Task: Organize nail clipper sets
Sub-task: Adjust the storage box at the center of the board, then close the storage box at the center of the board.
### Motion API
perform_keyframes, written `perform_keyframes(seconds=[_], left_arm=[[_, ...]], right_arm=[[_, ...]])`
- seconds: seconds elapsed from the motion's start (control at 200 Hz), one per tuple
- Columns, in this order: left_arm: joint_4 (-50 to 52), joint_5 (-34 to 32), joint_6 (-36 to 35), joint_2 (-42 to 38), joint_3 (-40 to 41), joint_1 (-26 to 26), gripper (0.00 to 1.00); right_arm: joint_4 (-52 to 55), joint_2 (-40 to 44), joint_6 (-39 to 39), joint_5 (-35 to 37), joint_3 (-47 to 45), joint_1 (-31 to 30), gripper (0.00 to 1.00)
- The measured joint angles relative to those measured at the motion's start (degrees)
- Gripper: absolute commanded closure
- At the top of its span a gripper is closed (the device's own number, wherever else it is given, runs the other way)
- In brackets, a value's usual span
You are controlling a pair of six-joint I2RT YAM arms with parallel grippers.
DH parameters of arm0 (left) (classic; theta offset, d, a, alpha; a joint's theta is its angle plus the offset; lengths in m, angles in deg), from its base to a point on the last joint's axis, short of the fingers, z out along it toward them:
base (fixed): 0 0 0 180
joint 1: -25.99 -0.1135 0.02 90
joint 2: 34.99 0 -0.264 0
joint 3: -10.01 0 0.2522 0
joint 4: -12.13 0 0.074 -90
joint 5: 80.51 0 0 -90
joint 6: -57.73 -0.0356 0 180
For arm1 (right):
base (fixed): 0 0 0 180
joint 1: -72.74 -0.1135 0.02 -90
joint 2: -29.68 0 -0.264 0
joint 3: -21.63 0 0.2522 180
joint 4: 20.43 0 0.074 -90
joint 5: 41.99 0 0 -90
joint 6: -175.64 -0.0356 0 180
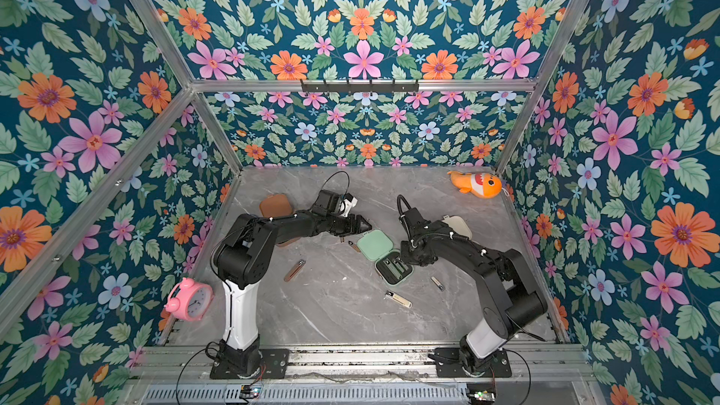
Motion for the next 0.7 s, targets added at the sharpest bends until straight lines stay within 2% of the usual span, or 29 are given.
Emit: perform_keyframes(seconds=[0.195,0.38,0.515,0.7], left_arm=[[-0.85,2.6,-1.53,0.63,0.0,-0.39,0.25],[-1.29,5.51,-3.13,1.05,0.37,-0.76,0.25],[-2.21,7.93,-4.22,1.77,0.5,-0.79,0.25],[-3.91,11.02,-4.7,3.28,-0.07,-0.85,0.25]], right_arm=[[2.32,8.09,-2.6,-1.53,-4.28,-0.02,0.62],[4.7,14.12,-6.69,-3.19,-10.84,-0.02,0.69],[3.89,13.68,-8.63,-4.74,-14.27,-0.02,0.71],[-0.33,8.37,-9.57,-6.95,-15.41,-0.02,0.74]])
